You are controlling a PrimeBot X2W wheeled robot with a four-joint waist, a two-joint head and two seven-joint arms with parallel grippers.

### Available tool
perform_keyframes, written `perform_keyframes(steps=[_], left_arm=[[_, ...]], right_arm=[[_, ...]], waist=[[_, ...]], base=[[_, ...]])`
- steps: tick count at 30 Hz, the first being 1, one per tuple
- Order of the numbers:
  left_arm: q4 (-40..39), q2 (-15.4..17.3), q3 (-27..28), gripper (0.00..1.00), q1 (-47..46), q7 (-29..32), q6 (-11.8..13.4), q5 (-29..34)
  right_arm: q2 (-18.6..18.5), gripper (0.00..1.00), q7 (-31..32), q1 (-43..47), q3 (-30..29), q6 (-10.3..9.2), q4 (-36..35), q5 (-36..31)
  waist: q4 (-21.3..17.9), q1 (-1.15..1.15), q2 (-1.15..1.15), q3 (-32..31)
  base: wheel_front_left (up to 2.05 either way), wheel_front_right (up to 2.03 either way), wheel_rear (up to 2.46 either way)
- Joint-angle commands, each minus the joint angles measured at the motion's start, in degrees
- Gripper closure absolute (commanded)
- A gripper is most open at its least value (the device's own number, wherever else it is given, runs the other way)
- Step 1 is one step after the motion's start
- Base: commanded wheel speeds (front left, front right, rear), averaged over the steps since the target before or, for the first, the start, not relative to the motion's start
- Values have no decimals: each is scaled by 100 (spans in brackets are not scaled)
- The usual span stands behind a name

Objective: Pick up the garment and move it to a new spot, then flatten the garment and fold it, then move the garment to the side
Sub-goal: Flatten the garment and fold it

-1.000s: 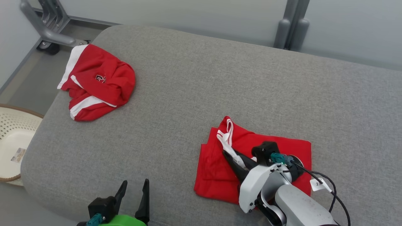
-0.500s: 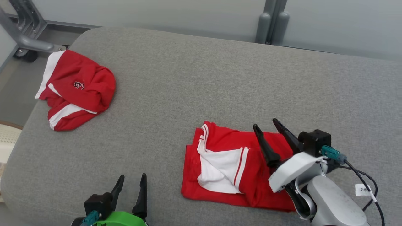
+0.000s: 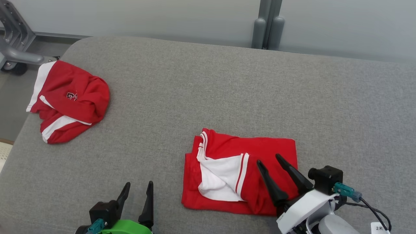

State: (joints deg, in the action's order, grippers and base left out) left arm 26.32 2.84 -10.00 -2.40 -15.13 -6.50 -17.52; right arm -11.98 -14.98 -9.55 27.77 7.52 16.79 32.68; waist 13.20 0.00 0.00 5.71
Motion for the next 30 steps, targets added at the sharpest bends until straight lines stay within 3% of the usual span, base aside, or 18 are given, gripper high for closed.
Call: perform_keyframes(steps=[1,9,10,13,23,24,25,26,27,30], left_arm=[[6,14,-1,0,1,2,-3,45],[51,14,-1,0,66,2,-25,72],[52,14,0,0,61,2,-25,76],[46,14,4,0,41,2,-34,88],[66,14,91,0,156,2,-40,126],[72,14,92,0,165,2,-43,124],[72,14,92,0,165,2,-43,124],[75,14,87,0,165,2,-44,125],[78,14,83,0,163,2,-45,122],[75,13,74,0,144,2,-47,108]], right_arm=[[-15,0,-16,84,27,-7,3,64],[21,0,129,-89,364,-7,426,141],[35,8,135,-119,396,-7,477,154],[37,100,122,-236,532,-7,580,130],[-10,100,96,-460,1097,-7,579,285],[33,82,235,-488,1386,-6,525,457],[33,82,235,-488,1386,-6,525,457],[33,11,321,-509,1576,-6,478,555],[8,0,401,-555,1771,-6,406,672],[-168,0,495,-671,2250,-7,191,1054]], waist=[[30,0,0,-21],[188,0,0,-88],[210,0,0,-94],[257,0,0,-95],[239,0,0,-155],[217,0,0,-158],[217,0,0,-158],[206,0,0,-164],[195,0,0,-170],[156,0,0,-190]], base=[[0,0,0],[0,0,0],[0,0,0],[0,0,0],[0,0,0],[0,0,0],[0,0,0],[0,0,0],[0,0,0],[0,0,0]])
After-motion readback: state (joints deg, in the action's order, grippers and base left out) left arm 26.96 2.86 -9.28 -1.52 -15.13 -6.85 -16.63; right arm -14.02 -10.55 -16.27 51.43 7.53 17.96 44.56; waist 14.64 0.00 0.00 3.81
